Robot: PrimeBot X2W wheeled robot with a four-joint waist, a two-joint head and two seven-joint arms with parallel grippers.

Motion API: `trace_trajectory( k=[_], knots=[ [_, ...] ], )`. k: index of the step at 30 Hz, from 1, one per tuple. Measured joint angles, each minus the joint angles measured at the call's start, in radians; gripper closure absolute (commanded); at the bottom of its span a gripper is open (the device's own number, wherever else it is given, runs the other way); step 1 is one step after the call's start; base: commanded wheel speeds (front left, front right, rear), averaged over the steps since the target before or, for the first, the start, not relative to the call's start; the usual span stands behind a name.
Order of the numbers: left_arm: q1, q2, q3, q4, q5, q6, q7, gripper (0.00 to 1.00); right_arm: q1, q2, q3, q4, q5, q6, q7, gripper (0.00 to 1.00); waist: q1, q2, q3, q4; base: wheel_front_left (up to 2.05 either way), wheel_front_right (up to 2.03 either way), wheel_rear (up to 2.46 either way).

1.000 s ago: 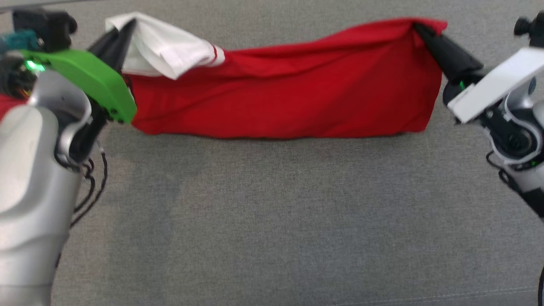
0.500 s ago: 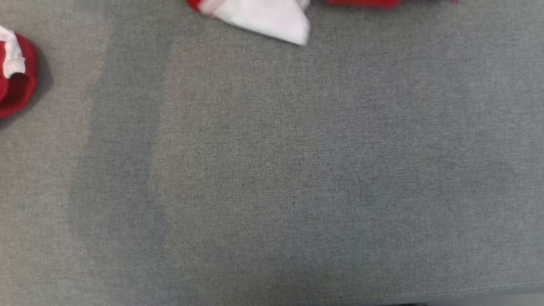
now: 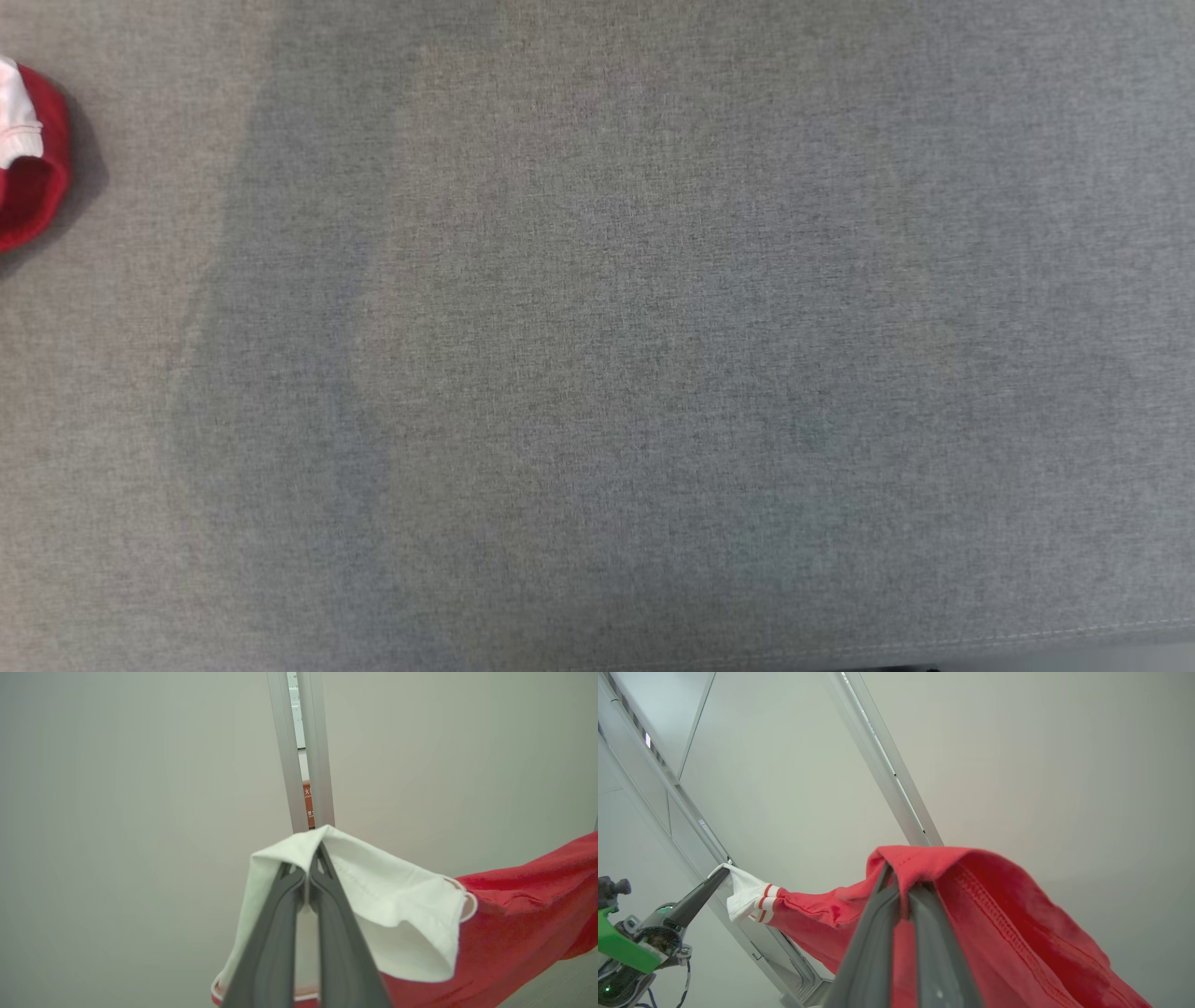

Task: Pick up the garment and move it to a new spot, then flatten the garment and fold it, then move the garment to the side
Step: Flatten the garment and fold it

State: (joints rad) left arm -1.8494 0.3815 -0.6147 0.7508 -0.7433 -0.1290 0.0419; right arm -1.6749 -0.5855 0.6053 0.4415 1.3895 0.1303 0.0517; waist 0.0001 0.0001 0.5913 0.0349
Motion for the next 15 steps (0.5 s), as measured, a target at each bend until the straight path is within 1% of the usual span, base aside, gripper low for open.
trace_trajectory(
  k=[4, 6, 8, 10, 15],
  knots=[
    [0.102, 0.043, -0.133, -0.012, -0.023, 0.000, 0.038, 1.00, 0.098, -0.029, 0.077, -0.002, 0.017, 0.000, 0.020, 1.00, 0.0000, 0.0000, -0.035, -0.001, 0.00, 0.00, 0.00],
    [0.175, 0.082, -0.216, -0.036, -0.029, -0.002, 0.055, 1.00, 0.160, -0.049, 0.140, -0.004, 0.014, 0.000, 0.051, 1.00, -0.0001, 0.0000, -0.060, 0.000, 0.00, 0.00, 0.00],
    [0.231, 0.121, -0.267, -0.059, -0.058, -0.002, 0.063, 1.00, 0.228, -0.056, 0.182, -0.015, 0.030, 0.000, 0.063, 1.00, -0.0001, 0.0000, -0.086, 0.000, 0.00, 0.00, 0.00],
    [0.296, 0.157, -0.315, -0.087, -0.093, -0.002, 0.091, 1.00, 0.300, -0.064, 0.216, -0.036, 0.064, 0.000, 0.081, 1.00, -0.0002, 0.0000, -0.116, 0.000, 0.00, 0.00, 0.00],
    [0.485, 0.246, -0.424, -0.205, -0.244, -0.002, 0.221, 1.00, 0.477, -0.106, 0.305, -0.085, 0.136, 0.000, 0.151, 1.00, -0.0002, 0.0000, -0.207, -0.001, 0.00, 0.00, 0.00]
  ],
)
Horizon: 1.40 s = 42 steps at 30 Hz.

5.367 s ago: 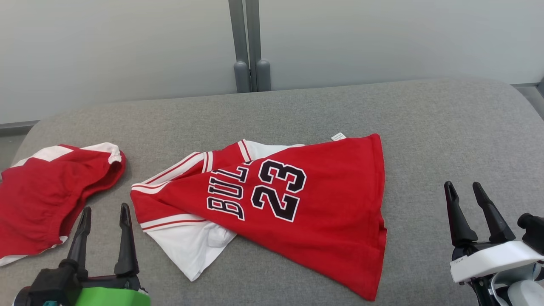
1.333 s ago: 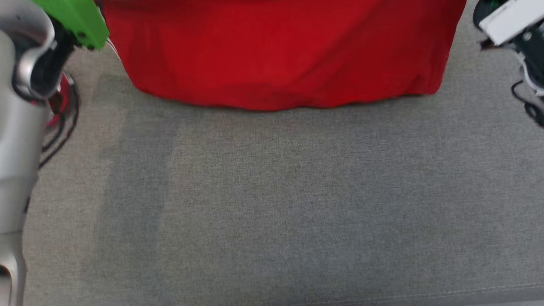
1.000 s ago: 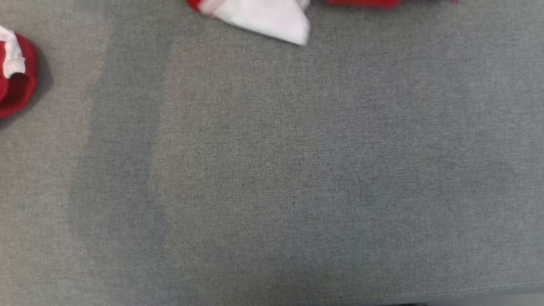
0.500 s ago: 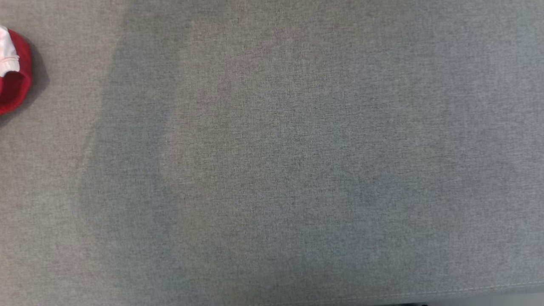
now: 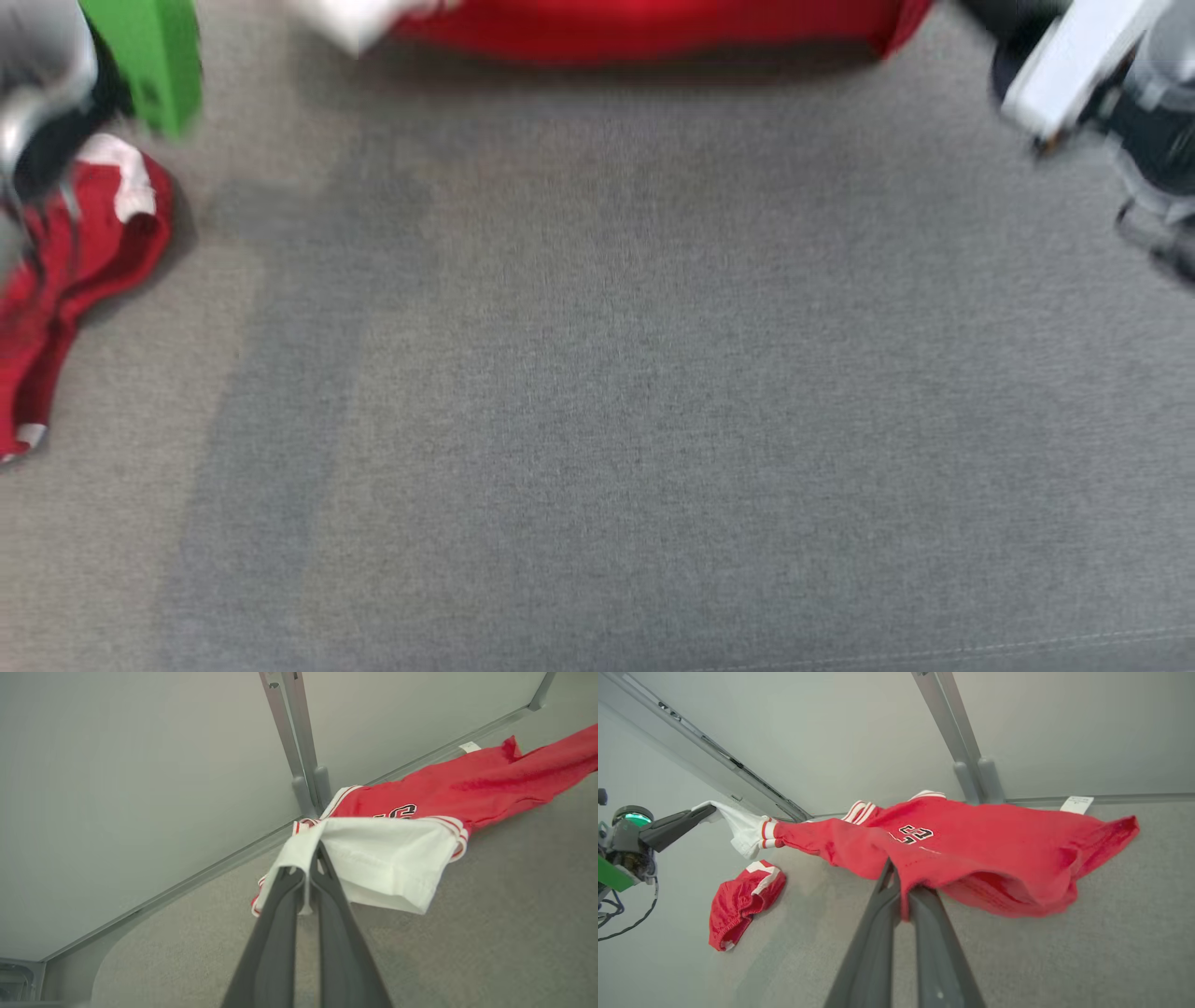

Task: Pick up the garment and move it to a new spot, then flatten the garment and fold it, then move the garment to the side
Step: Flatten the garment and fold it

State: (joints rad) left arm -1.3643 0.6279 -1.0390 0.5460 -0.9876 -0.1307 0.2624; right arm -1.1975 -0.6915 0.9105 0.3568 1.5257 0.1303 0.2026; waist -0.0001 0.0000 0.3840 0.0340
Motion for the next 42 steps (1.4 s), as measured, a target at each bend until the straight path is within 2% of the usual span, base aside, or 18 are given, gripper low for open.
trace_trajectory(
  k=[7, 9, 15, 21, 25, 34, 42],
  knots=[
    [0.256, 0.153, -0.093, -0.208, -0.240, 0.001, 0.250, 1.00, 0.200, -0.048, 0.132, -0.013, 0.061, 0.000, 0.161, 1.00, 0.0000, 0.0000, -0.144, -0.006, 0.00, 0.00, 0.00],
    [0.314, 0.198, -0.117, -0.273, -0.285, 0.015, 0.313, 1.00, 0.235, -0.051, 0.160, -0.007, 0.078, 0.000, 0.209, 1.00, 0.0000, 0.0000, -0.183, -0.010, 0.00, 0.00, 0.00],
    [0.472, 0.309, -0.167, -0.507, -0.447, 0.108, 0.458, 1.00, 0.344, -0.087, 0.238, -0.015, 0.121, 0.000, 0.340, 1.00, -0.0001, 0.0000, -0.296, -0.023, 0.00, 0.00, 0.00],
    [0.594, 0.383, -0.200, -0.707, -0.541, 0.194, 0.525, 1.00, 0.431, -0.156, 0.298, -0.068, 0.136, 0.000, 0.417, 1.00, -0.0001, 0.0000, -0.372, -0.039, 0.00, 0.00, 0.00],
    [0.642, 0.422, -0.211, -0.790, -0.568, 0.228, 0.546, 1.00, 0.477, -0.210, 0.318, -0.105, 0.156, 0.000, 0.458, 1.00, -0.0001, 0.0000, -0.392, -0.052, 0.00, 0.00, 0.00],
    [0.641, 0.445, -0.191, -0.829, -0.604, 0.254, 0.573, 1.00, 0.467, -0.238, 0.327, -0.142, 0.179, 0.000, 0.477, 1.00, -0.0001, 0.0000, -0.362, -0.063, 0.00, 0.00, 0.00],
    [0.509, 0.351, -0.150, -0.699, -0.630, 0.263, 0.672, 1.00, 0.373, -0.210, 0.309, -0.094, 0.230, 0.000, 0.500, 1.00, 0.0000, 0.0000, -0.300, -0.060, 0.00, 0.00, 0.00]
  ],
)
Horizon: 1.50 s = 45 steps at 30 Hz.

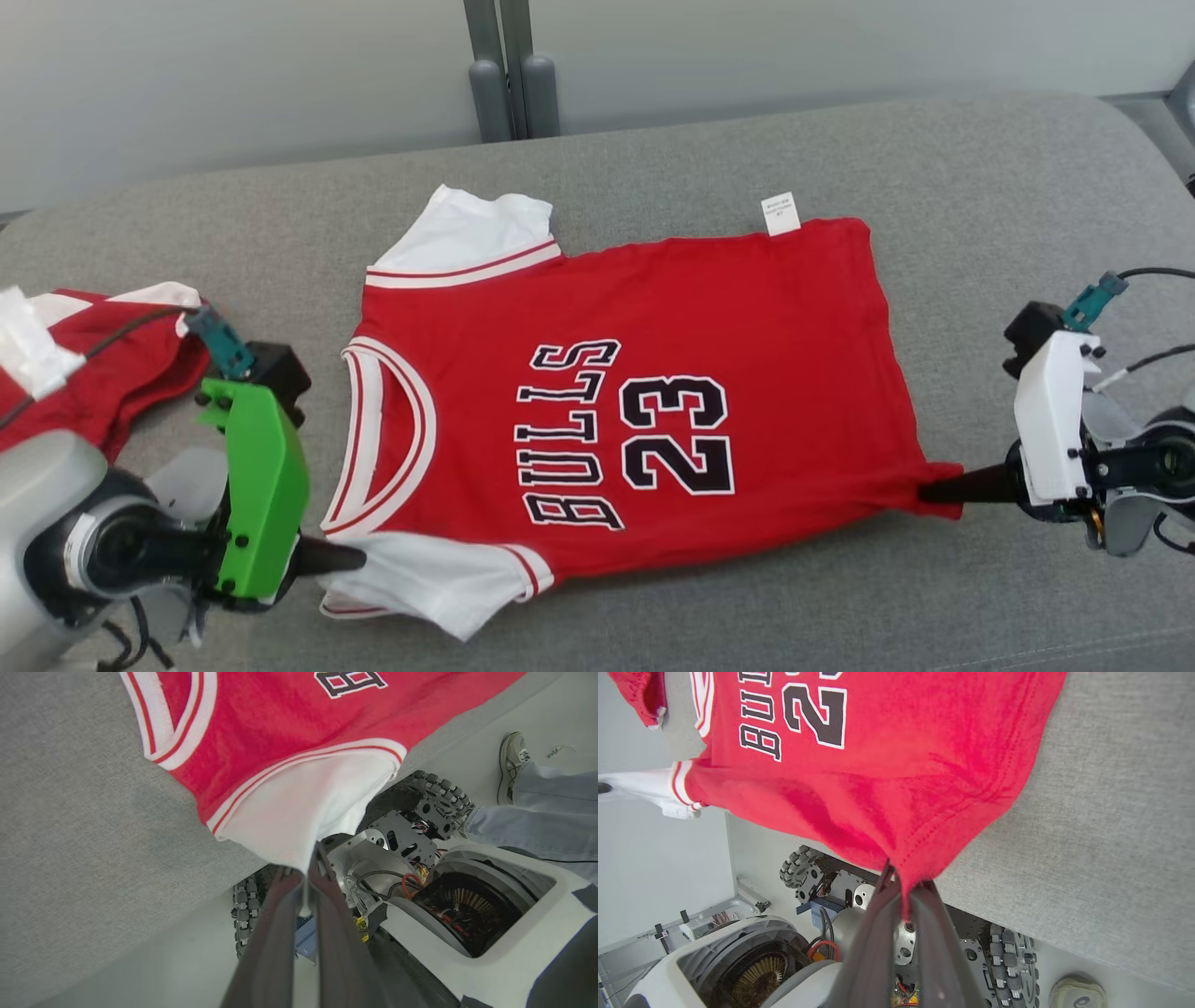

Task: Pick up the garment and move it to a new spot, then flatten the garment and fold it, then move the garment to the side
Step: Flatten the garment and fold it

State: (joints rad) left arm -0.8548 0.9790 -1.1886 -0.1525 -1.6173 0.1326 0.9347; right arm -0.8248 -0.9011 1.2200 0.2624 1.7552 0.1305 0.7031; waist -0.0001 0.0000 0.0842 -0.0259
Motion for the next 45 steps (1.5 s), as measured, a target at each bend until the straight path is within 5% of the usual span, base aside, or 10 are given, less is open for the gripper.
trace_trajectory(
  k=[17, 19, 21, 22, 23, 24, 25, 35, 40, 45],
  knots=[
    [-0.189, -0.211, 0.047, 0.352, 0.061, -0.029, 0.012, 1.00, -0.175, 0.126, 0.004, 0.205, 0.081, 0.000, 0.011, 1.00, 0.0000, 0.0000, 0.174, -0.012, 0.00, 0.00, 0.00],
    [-0.193, -0.226, 0.050, 0.383, 0.062, -0.041, 0.002, 1.00, -0.180, 0.138, 0.012, 0.221, 0.081, 0.000, 0.011, 0.83, 0.0001, 0.0000, 0.183, -0.015, 0.00, 0.00, 0.00],
    [-0.194, -0.241, 0.051, 0.413, 0.066, -0.054, -0.012, 1.00, -0.185, 0.148, 0.015, 0.233, 0.084, 0.000, 0.008, 0.54, 0.0001, 0.0000, 0.187, -0.018, 0.00, 0.00, 0.00],
    [-0.195, -0.247, 0.051, 0.426, 0.066, -0.058, -0.012, 1.00, -0.186, 0.153, 0.016, 0.240, 0.089, 0.000, 0.008, 0.18, 0.0000, 0.0000, 0.188, -0.019, 0.00, 0.00, 0.00],
    [-0.195, -0.252, 0.051, 0.441, 0.066, -0.063, -0.012, 1.00, -0.186, 0.156, 0.018, 0.248, 0.092, 0.000, 0.008, 0.00, 0.0001, 0.0000, 0.187, -0.018, 0.00, 0.00, 0.00],
    [-0.195, -0.258, 0.052, 0.454, 0.066, -0.065, -0.015, 0.87, -0.187, 0.159, 0.020, 0.253, 0.092, 0.000, 0.008, 0.00, 0.0001, 0.0000, 0.186, -0.017, 0.00, 0.00, 0.00],
    [-0.195, -0.262, 0.055, 0.463, 0.066, -0.072, -0.026, 0.00, -0.190, 0.160, 0.021, 0.256, 0.092, 0.000, 0.008, 0.00, 0.0000, 0.0000, 0.184, -0.016, 0.00, 0.00, 0.00],
    [-0.195, -0.283, 0.082, 0.521, 0.103, -0.149, -0.143, 0.00, -0.225, 0.124, -0.044, 0.191, 0.096, 0.000, -0.151, 0.00, 0.0001, 0.0000, 0.128, -0.005, 0.00, 0.00, 0.00],
    [-0.179, -0.245, 0.105, 0.495, 0.202, -0.185, -0.332, 0.00, -0.180, 0.067, -0.107, 0.060, 0.048, 0.000, -0.345, 0.00, 0.0001, 0.0000, 0.088, 0.004, 0.00, 0.00, 0.00],
    [-0.096, -0.215, 0.125, 0.429, 0.269, -0.167, -0.525, 0.00, -0.093, 0.004, -0.124, -0.081, -0.093, 0.000, -0.559, 0.00, 0.0001, 0.0000, 0.055, 0.012, 0.00, 0.00, 0.00]
  ],
)
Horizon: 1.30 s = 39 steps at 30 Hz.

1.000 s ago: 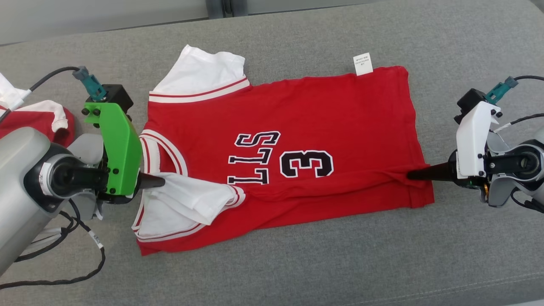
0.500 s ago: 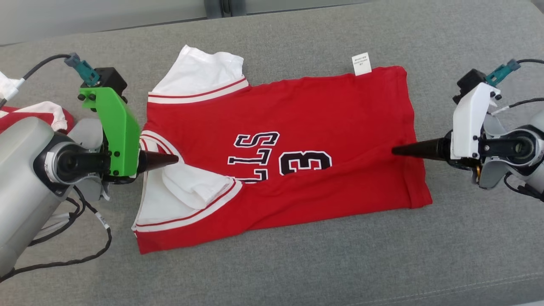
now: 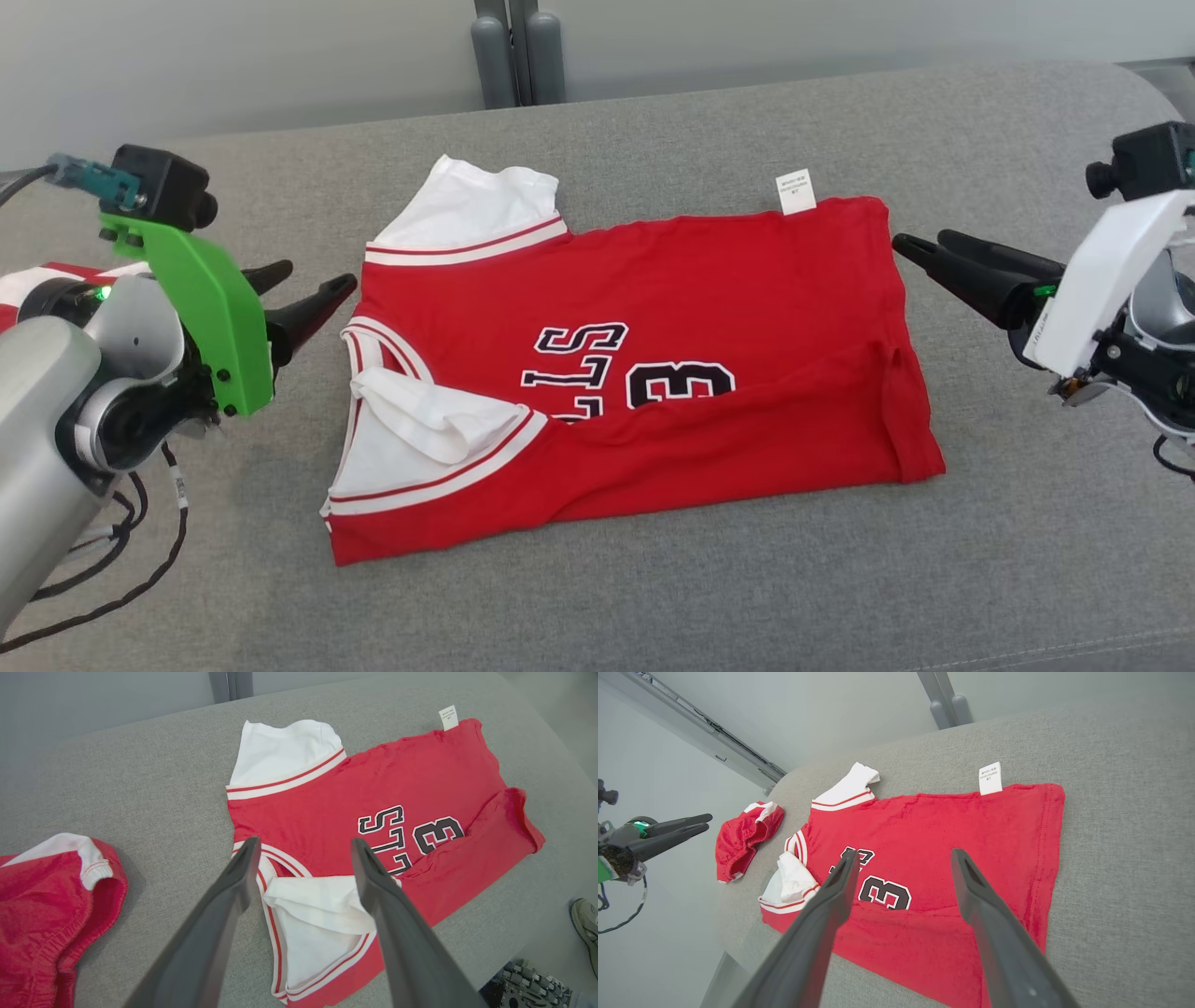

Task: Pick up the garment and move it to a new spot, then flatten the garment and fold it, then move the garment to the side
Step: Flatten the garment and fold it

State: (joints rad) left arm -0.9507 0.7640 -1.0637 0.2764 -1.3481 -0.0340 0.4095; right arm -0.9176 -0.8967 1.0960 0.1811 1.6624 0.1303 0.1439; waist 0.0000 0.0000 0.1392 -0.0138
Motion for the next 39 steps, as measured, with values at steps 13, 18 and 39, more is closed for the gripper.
trace_trajectory(
  k=[13, 18, 39],
  knots=[
    [0.326, 0.059, 0.083, -0.228, 0.225, 0.314, -0.635, 0.00, 0.323, 0.017, -0.345, -0.002, -0.358, 0.000, -0.406, 0.00, 0.0000, 0.0000, -0.035, 0.013, 0.00, 0.00, 0.00],
    [0.459, 0.011, 0.230, -0.294, 0.294, 0.392, -0.668, 0.00, 0.574, 0.185, -0.681, -0.032, -0.593, 0.000, -0.407, 0.00, 0.0000, 0.0000, -0.036, 0.021, 0.00, 0.00, 0.00],
    [0.995, -0.494, 0.869, -0.341, 0.969, 0.194, -0.672, 0.00, 0.933, 0.547, -1.020, -0.098, -1.016, 0.000, -0.407, 0.00, 0.0000, 0.0000, -0.049, 0.019, 0.00, 0.00, 0.00]
  ],
)
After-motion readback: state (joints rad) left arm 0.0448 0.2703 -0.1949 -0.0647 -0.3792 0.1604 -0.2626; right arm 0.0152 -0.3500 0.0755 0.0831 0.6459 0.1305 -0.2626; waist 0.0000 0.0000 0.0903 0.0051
